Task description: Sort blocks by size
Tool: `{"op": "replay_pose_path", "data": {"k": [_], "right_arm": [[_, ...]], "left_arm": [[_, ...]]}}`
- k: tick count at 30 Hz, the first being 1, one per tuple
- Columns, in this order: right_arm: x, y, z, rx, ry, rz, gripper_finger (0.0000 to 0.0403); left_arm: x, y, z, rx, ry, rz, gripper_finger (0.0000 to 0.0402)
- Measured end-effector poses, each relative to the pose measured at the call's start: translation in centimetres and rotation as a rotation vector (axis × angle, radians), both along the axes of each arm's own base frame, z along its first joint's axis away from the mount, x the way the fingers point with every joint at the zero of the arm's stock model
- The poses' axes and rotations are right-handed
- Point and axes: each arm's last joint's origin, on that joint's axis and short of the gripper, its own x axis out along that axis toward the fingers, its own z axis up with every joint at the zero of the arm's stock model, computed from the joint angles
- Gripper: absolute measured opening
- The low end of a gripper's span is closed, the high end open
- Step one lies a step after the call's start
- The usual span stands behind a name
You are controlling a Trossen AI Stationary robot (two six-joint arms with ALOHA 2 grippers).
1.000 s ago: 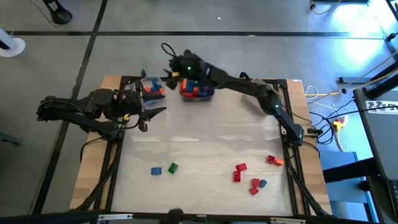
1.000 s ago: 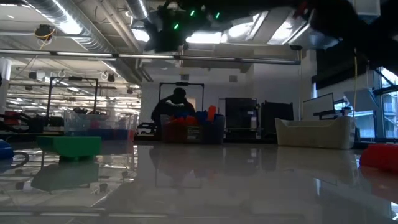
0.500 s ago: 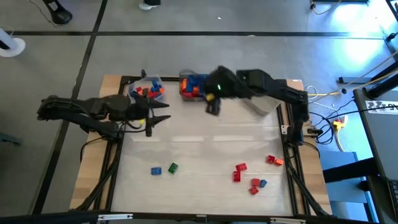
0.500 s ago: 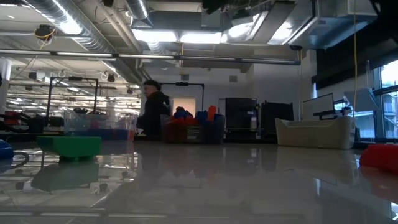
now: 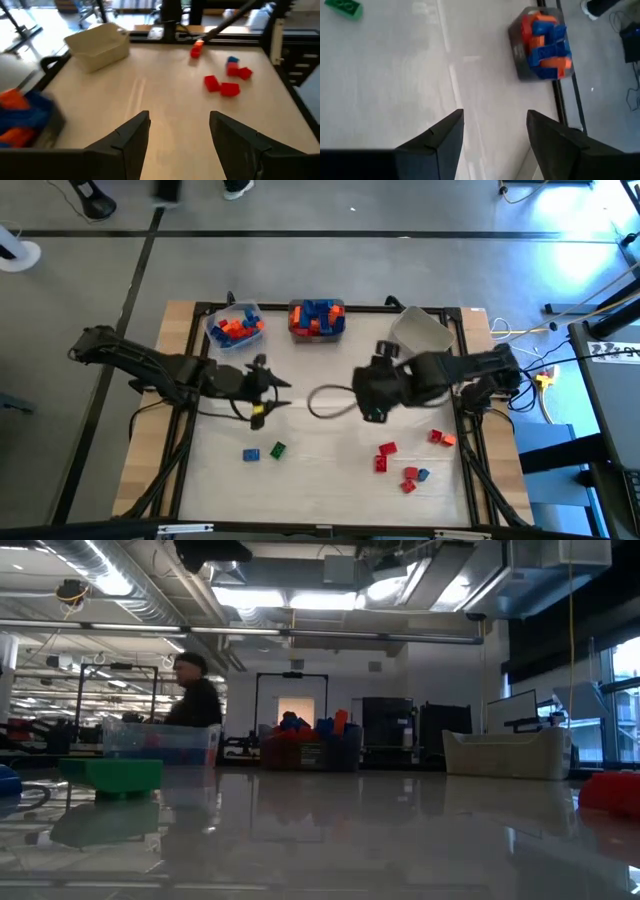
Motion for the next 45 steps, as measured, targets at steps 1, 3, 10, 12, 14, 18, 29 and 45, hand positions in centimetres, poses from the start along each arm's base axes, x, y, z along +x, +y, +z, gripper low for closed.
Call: {"op": "replay_pose_path", "data": {"k": [1,3,10,12,14,18,29,45], "right_arm": [[-0.6,0.5,-0.2,0.001,0.0,-0.002,0.0214],[-1.9,1.3,-0.9,0.004,0.005,-0.028,0.0214],[-7.5,3.0,-4.2,0.07,0.003,-0.153,0.0214],[-8.8,3.7,-5.5,0.095,-0.015,-0.18,0.0214],[-9.9,4.4,-6.6,0.122,-0.027,-0.194,0.0214],[-11.5,5.7,-8.6,0.133,-0.022,-0.21,0.0214],[-11.5,7.2,-11.6,0.249,-0.022,-0.266,0.0214],[-14.7,11.2,-19.2,0.688,0.268,-0.414,0.0214]], "left_arm": [[0.3,-0.4,-0.1,0.002,-0.004,-0.016,0.0196],[0.7,-1.3,-0.5,0.014,-0.001,-0.048,0.0196],[1.9,-3.0,-2.2,0.058,-0.154,-0.12,0.0196],[1.7,-3.0,-3.1,0.047,-0.186,-0.118,0.0196],[1.6,-2.8,-4.1,0.028,-0.206,-0.109,0.0196],[1.0,-2.6,-6.2,-0.023,-0.236,-0.094,0.0196],[-0.5,-1.9,-10.0,-0.119,-0.23,-0.013,0.0196],[-0.6,-2.2,-9.9,-0.12,-0.228,-0.025,0.0196]]}}
